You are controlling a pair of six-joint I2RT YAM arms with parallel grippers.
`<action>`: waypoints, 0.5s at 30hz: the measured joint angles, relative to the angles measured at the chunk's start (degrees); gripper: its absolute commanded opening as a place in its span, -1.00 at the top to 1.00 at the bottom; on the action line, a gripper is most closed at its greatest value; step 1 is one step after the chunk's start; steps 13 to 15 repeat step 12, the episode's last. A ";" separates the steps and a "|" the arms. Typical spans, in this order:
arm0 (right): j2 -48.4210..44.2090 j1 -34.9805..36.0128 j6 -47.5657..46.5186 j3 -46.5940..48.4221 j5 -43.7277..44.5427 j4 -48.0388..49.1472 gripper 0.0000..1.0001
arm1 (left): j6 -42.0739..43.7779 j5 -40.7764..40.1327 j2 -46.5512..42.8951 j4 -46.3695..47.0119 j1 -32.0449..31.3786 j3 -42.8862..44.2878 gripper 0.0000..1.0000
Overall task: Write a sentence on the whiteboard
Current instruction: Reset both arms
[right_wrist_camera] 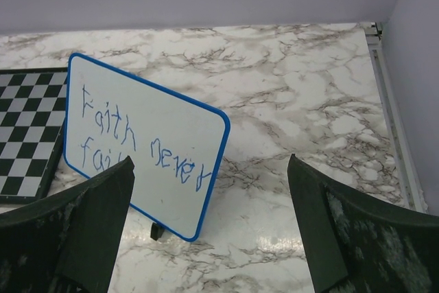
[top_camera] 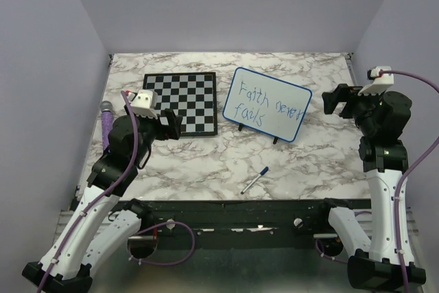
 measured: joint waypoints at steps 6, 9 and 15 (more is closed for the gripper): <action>-0.11 0.00 0.00 -0.20 0.24 0.76 -0.99 | -0.66 0.02 0.00 0.00 0.00 0.00 -0.97; -0.09 0.00 0.00 -0.39 0.26 1.11 -0.99 | -0.81 0.00 0.04 0.00 0.00 0.00 -0.97; -0.07 0.00 -0.02 -0.44 0.28 1.40 -0.99 | -0.83 0.00 0.15 0.04 0.00 -0.15 -0.97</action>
